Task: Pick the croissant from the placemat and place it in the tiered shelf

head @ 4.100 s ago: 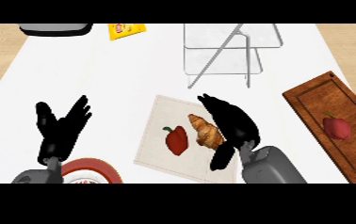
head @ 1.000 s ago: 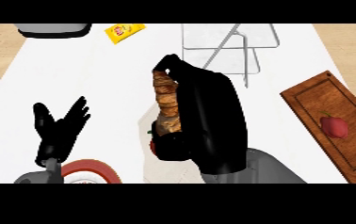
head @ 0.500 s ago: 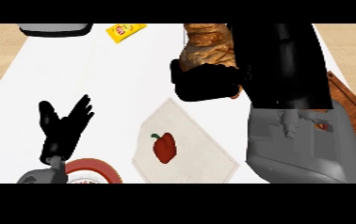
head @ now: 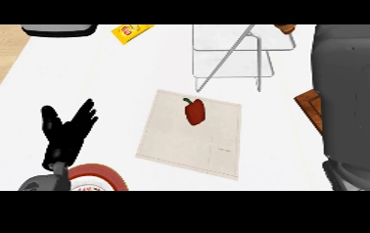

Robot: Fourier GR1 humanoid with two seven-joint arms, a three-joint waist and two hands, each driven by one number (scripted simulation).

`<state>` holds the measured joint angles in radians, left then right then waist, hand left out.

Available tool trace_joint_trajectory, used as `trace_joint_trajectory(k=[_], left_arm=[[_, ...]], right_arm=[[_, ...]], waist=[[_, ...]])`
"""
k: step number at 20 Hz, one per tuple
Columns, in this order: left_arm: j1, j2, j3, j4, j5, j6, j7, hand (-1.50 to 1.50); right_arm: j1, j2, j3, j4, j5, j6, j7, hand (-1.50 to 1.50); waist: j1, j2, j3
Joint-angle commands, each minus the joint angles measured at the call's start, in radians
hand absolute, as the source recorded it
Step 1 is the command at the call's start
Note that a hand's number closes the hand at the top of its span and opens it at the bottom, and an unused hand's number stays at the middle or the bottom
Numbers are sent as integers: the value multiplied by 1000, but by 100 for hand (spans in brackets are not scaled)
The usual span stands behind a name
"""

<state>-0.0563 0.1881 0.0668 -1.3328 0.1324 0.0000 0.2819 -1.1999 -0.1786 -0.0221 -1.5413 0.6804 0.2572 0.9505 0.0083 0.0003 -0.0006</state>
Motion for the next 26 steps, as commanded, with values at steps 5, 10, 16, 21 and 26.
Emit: trace_joint_trajectory(k=[5,10,16,21,26], left_arm=[[-5,-9,-10,-25,-16,9,29,0],[-26,6,20,37,10,-39,-21,0],[17,-28,-10,2,-29,-3,-31,0],[2,-43,-22,-36,-29,9,26,0],[-35,-20,7,-27,-25,16,53,0]], right_arm=[[-51,-75,-57,260,-43,30,-174,150],[-67,-98,-57,438,1,-41,-317,150],[-87,-96,-60,580,51,-141,-410,150],[-148,-122,-68,728,83,-181,-492,150],[-160,-87,-84,798,77,-260,-578,150]], waist=[[3,2,0],[8,6,0],[11,4,0],[16,6,0],[12,5,0]])
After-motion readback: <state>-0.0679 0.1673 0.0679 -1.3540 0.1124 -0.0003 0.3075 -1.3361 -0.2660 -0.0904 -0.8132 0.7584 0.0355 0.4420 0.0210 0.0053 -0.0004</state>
